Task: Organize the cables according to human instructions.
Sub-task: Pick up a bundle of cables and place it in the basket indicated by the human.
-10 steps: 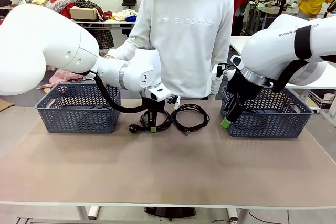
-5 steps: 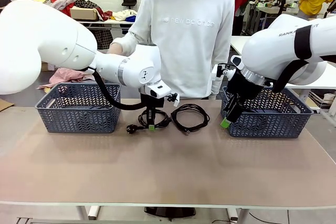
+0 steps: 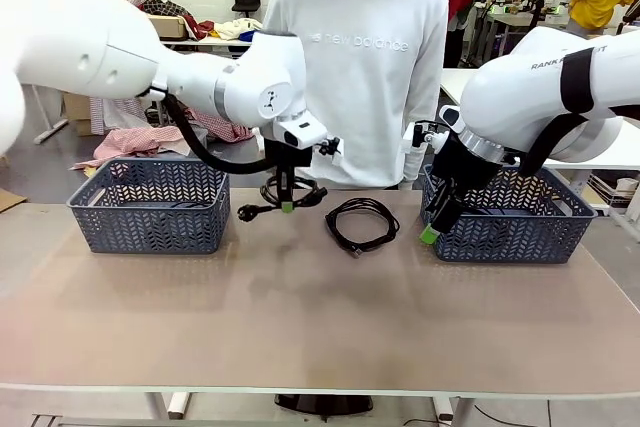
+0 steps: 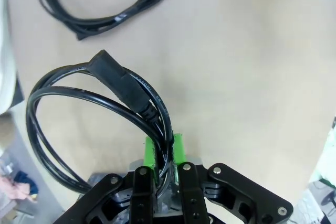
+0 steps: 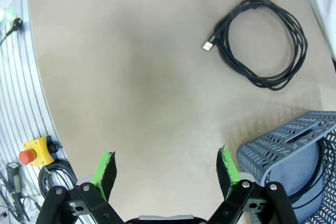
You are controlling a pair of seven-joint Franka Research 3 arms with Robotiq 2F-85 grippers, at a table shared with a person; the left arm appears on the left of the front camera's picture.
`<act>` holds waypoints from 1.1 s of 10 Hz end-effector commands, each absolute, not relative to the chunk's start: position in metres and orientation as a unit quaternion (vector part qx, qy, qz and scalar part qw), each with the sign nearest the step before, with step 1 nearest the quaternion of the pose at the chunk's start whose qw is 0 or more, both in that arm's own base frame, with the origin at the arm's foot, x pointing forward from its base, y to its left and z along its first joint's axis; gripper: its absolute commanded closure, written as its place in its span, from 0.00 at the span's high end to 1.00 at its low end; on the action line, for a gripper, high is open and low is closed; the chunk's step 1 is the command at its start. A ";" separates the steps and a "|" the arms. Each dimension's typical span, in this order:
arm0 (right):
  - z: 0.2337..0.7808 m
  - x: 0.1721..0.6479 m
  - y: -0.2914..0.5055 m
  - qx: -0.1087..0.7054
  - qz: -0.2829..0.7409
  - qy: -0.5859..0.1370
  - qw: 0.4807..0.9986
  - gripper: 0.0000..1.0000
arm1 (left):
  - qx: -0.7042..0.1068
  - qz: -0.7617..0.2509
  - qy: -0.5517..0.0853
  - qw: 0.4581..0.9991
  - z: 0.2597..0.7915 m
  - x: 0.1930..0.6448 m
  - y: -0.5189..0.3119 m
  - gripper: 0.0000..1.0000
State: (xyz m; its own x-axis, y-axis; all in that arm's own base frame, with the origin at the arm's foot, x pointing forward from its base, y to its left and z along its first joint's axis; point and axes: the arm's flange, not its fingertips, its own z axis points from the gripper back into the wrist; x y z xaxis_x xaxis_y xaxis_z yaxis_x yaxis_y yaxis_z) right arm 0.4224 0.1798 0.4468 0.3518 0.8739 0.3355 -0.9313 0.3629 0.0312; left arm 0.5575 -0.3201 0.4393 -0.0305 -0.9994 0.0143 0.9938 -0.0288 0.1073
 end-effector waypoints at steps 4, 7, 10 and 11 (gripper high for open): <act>0.448 0.423 0.181 0.109 0.553 -0.133 0.815 1.00 | 0.065 -0.735 -0.046 0.674 0.520 0.546 -0.270 0.00; 0.448 0.423 0.181 0.109 0.553 -0.133 0.815 1.00 | 0.054 -0.723 -0.063 0.686 0.539 0.541 -0.210 0.00; 0.448 0.423 0.181 0.109 0.553 -0.133 0.815 1.00 | 0.043 -0.713 -0.070 0.696 0.539 0.530 -0.152 0.00; 0.448 0.423 0.181 0.109 0.553 -0.133 0.815 1.00 | 0.042 -0.707 -0.069 0.703 0.534 0.528 -0.138 0.00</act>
